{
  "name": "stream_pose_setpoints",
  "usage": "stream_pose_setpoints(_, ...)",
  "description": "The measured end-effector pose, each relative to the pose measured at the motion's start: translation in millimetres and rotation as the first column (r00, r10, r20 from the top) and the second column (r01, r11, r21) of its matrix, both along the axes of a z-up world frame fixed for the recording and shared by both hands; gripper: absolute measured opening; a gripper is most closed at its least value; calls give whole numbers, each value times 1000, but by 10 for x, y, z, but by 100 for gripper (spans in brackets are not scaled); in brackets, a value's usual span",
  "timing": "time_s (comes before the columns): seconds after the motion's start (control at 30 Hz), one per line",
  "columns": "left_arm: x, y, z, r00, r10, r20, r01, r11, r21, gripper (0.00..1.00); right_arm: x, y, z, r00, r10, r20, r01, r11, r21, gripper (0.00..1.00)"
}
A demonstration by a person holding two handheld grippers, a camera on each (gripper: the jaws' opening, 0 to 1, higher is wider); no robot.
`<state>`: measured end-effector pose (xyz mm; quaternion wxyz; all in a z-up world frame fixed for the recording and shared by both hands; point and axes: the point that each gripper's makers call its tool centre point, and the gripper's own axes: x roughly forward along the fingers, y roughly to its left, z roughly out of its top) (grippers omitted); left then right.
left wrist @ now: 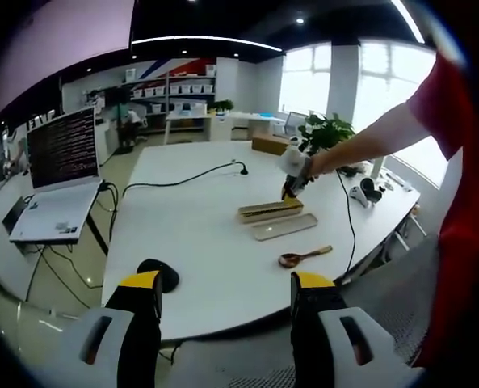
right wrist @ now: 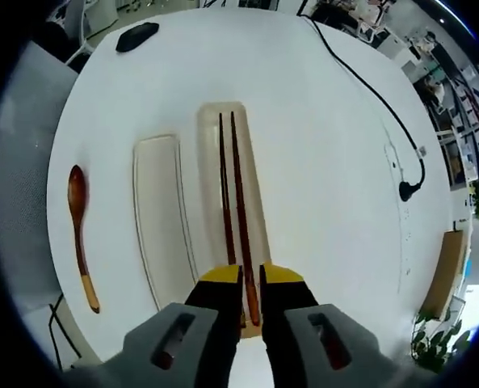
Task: Arrange the utensils inside the cutlery case until each visible utensil rests in its matching compartment.
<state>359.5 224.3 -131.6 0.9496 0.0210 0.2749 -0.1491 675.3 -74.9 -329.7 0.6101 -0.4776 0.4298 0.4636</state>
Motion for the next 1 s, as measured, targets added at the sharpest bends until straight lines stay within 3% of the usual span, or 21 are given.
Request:
stream_pose_setpoints(0.47,-50,-50,63,999,-31,22,31,1000,1,67,-310,-12,187,1000,1,7,-1,999,35,5)
stream_pose_setpoints(0.7,-58,-141,101,998,-62,33,62,998,7,67,-579,-23,375,999,29,30,-31,998,49,4)
stream_pose_setpoints(1.0,-78,-200,165,995,-83,51,82,997,7,67,-865,-38,475,999,5,38,-8,996,93,3)
